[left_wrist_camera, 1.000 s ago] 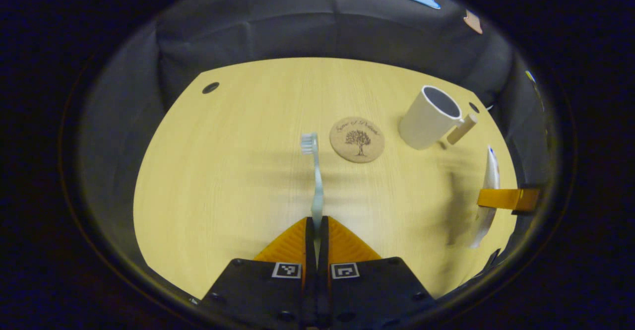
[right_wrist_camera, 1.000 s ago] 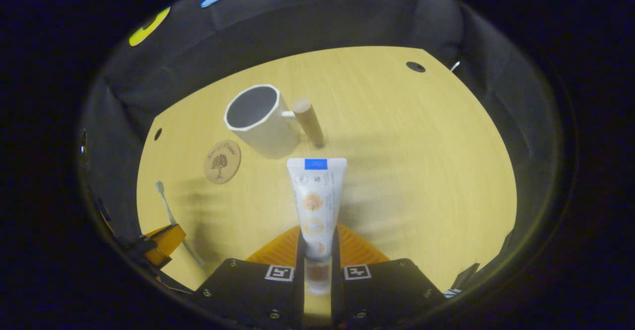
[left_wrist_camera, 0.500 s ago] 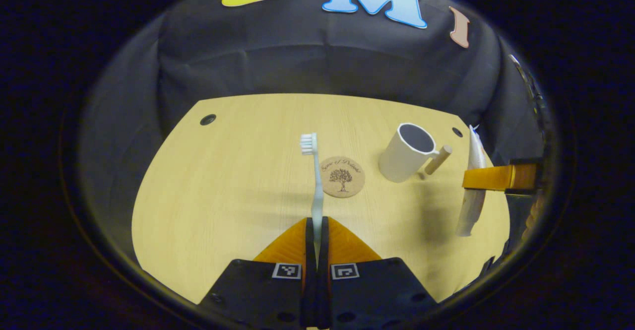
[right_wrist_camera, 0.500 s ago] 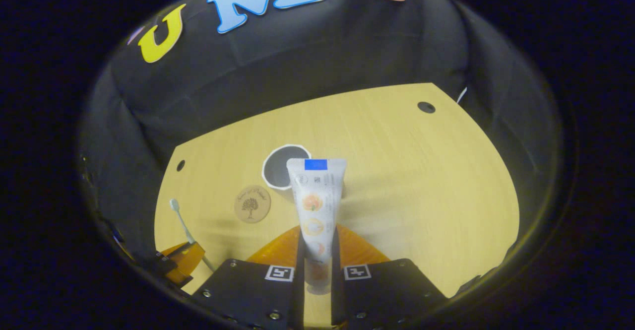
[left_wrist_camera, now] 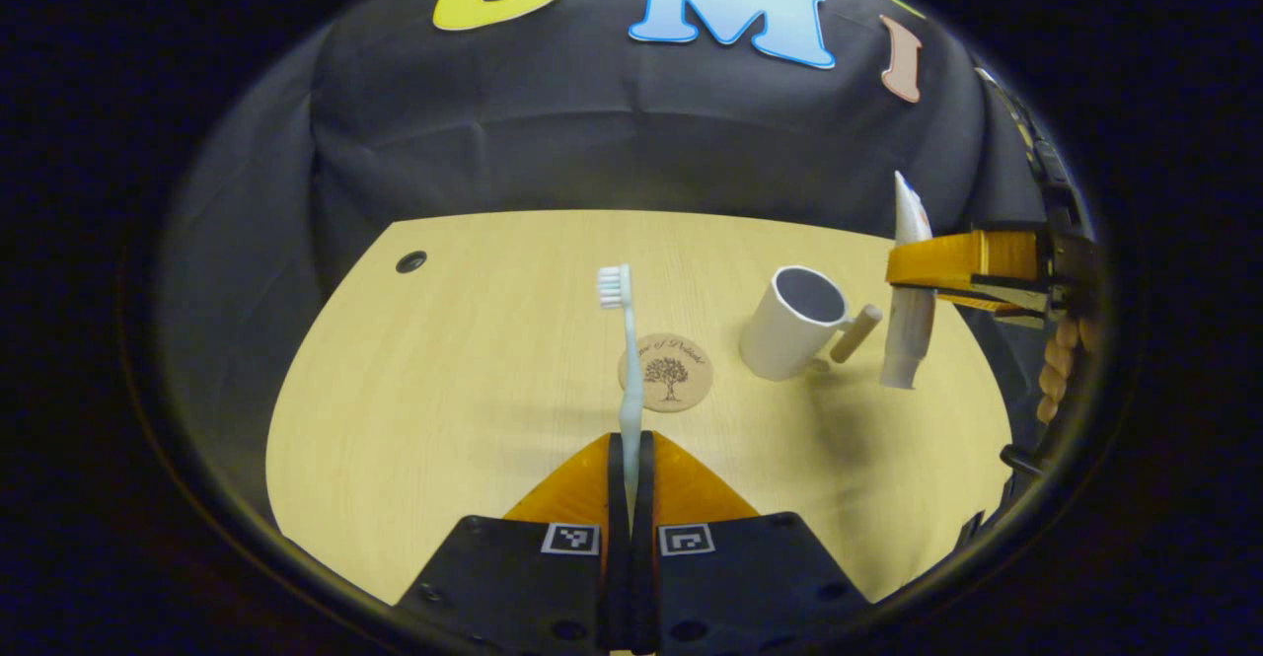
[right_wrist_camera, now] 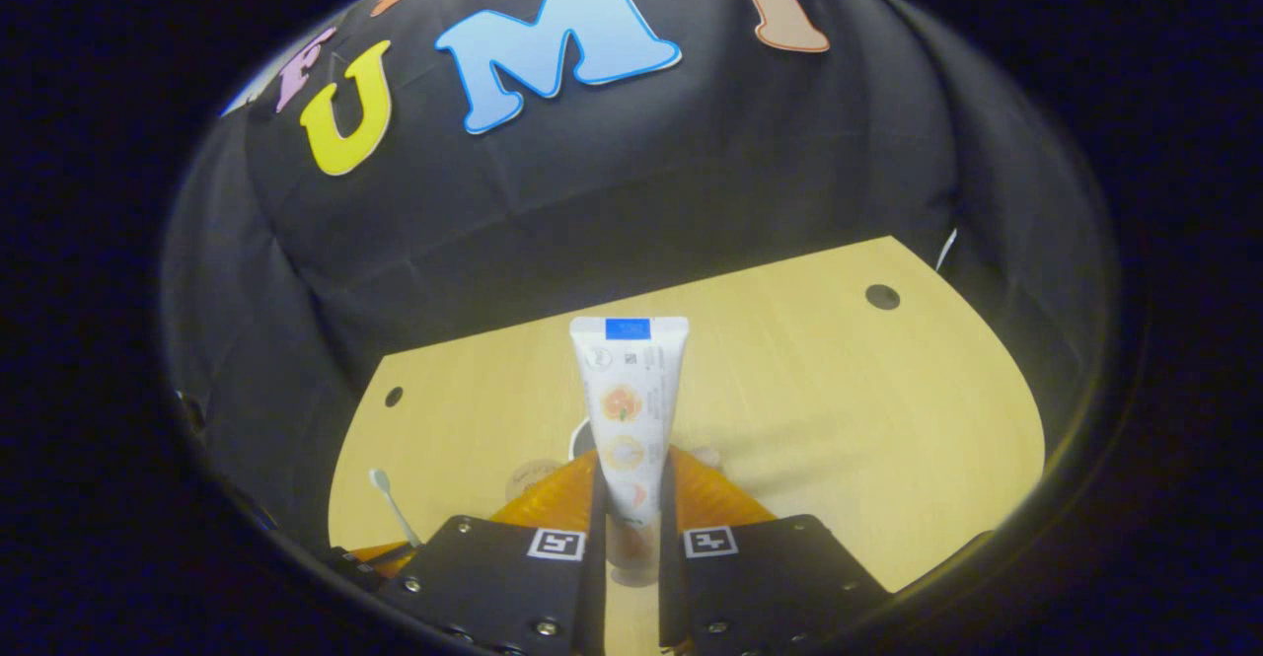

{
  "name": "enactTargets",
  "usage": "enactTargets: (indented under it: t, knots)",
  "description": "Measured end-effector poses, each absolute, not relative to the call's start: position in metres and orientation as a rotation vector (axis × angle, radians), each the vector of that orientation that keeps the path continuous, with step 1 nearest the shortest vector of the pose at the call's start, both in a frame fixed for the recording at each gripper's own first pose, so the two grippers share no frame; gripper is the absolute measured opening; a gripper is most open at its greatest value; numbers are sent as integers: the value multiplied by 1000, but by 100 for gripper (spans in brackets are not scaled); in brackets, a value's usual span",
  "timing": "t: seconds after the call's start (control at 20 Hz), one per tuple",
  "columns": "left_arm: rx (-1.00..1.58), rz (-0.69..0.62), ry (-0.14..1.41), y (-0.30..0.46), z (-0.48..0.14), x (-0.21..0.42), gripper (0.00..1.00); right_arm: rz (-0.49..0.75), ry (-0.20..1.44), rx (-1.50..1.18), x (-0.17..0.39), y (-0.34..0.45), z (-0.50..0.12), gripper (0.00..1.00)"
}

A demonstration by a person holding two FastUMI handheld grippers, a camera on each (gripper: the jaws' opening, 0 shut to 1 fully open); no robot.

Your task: Put the toothbrush and toothpaste on the desktop into the cup, then pick up the cup and place it on the coaster on the desktop.

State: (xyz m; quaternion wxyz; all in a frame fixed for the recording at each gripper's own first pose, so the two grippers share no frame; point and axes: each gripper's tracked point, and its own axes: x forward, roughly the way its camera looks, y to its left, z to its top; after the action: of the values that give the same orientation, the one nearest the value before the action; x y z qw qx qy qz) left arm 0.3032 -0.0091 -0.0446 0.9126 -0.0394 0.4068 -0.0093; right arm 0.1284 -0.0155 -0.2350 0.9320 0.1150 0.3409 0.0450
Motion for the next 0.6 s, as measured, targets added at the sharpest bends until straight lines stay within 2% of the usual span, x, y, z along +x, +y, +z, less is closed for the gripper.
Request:
enactTargets:
  t: [0.55, 0.6]
  knots:
    - [-101, -23, 787, -6, -33, 250, 8, 62, 610, 403, 196, -13, -226, 21]
    - [-96, -27, 781, -6, -30, 244, 5, 54, 606, 411, 202, -14, -227, 21]
